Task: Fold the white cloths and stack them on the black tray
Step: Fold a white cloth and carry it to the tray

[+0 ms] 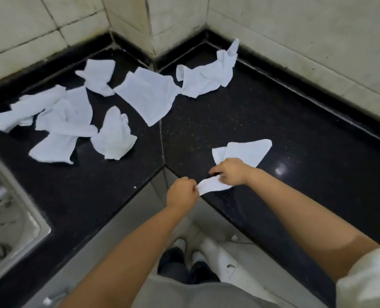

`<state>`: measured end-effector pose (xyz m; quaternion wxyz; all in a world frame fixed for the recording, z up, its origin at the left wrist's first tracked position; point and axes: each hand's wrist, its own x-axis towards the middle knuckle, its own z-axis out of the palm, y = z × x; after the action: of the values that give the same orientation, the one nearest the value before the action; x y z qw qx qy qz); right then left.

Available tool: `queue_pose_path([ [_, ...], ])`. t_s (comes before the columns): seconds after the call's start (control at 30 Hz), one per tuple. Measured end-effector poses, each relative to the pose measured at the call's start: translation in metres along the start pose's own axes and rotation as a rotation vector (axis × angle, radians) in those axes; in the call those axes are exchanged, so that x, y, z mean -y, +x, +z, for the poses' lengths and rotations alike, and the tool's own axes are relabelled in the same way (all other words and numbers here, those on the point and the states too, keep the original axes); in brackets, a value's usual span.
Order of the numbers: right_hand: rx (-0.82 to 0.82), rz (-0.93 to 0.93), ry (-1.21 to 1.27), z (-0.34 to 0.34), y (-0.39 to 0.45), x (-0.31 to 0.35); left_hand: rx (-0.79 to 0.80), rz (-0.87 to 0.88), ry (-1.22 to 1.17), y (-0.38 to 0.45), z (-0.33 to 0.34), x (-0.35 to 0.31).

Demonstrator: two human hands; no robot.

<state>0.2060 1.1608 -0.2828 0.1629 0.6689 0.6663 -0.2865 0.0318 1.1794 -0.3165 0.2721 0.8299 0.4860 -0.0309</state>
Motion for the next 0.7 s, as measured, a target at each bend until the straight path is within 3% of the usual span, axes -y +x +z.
queue_pose_path([
  [0.23, 0.078, 0.041, 0.443, -0.009, -0.021, 0.015, -0.045, 0.150, -0.275, 0.021, -0.031, 0.019],
  [0.43, -0.201, 0.240, 0.765, -0.027, -0.084, -0.010, -0.013, 0.447, -0.430, 0.033, -0.060, -0.036],
  [0.5, -0.208, 0.258, 0.874, -0.038, -0.118, -0.015, -0.007, 0.600, -0.469, 0.032, -0.071, -0.064],
  [0.7, -0.289, 0.399, 0.824, -0.053, -0.204, -0.035, 0.009, 0.933, -0.405, 0.023, -0.101, -0.152],
])
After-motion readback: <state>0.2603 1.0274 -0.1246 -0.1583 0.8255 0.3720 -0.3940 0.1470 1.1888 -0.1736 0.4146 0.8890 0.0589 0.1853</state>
